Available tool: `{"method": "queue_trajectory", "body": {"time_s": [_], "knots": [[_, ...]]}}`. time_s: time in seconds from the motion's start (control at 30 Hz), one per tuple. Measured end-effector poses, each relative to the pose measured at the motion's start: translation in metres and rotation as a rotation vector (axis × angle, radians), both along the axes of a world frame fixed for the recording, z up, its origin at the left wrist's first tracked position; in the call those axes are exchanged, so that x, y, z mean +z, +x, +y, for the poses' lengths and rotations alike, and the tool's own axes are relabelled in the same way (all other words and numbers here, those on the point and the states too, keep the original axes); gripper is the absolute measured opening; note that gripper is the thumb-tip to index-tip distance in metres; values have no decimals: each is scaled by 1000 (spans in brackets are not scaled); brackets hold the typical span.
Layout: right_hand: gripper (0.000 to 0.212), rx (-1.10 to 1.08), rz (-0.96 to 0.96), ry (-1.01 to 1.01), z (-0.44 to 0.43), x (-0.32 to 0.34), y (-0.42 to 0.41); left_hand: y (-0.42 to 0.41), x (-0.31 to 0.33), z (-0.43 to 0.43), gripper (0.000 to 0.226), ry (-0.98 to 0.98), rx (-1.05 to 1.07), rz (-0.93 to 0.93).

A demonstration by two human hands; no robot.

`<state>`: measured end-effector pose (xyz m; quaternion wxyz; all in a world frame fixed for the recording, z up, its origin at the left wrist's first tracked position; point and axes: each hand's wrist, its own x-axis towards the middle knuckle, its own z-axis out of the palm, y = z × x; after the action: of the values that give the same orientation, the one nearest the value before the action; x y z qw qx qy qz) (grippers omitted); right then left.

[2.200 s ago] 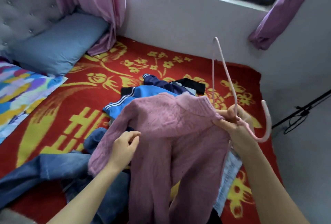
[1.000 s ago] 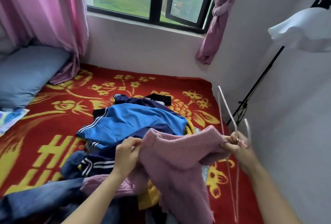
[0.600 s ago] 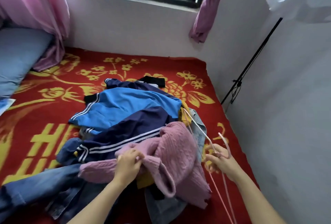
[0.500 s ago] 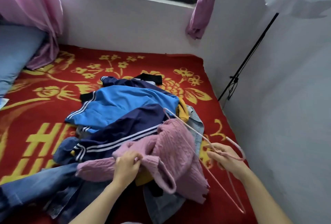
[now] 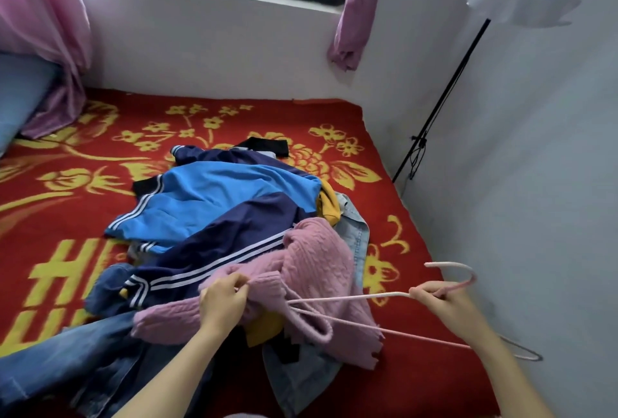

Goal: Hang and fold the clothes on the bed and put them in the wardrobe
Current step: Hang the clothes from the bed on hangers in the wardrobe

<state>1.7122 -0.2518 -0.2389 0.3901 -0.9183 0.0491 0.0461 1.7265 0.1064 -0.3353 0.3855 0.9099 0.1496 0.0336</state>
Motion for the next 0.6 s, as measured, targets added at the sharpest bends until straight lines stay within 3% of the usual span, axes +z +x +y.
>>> {"method": "queue_trajectory", "body": {"time_s": [0.27,0.4,0.5,0.6], "knots": [[22,39,-75,197,27,-4,0,-6,3,-2,11,-46,-145,-89],[23,14,-59,325,43,-11,3,-3,11,7,16,63,-274,-200],[26,0,-62,373,48,-9,7,-1,20,11,11,156,-388,-154],[26,6,-68,387,51,-5,12,2,26,12,29,237,-417,-120]]}}
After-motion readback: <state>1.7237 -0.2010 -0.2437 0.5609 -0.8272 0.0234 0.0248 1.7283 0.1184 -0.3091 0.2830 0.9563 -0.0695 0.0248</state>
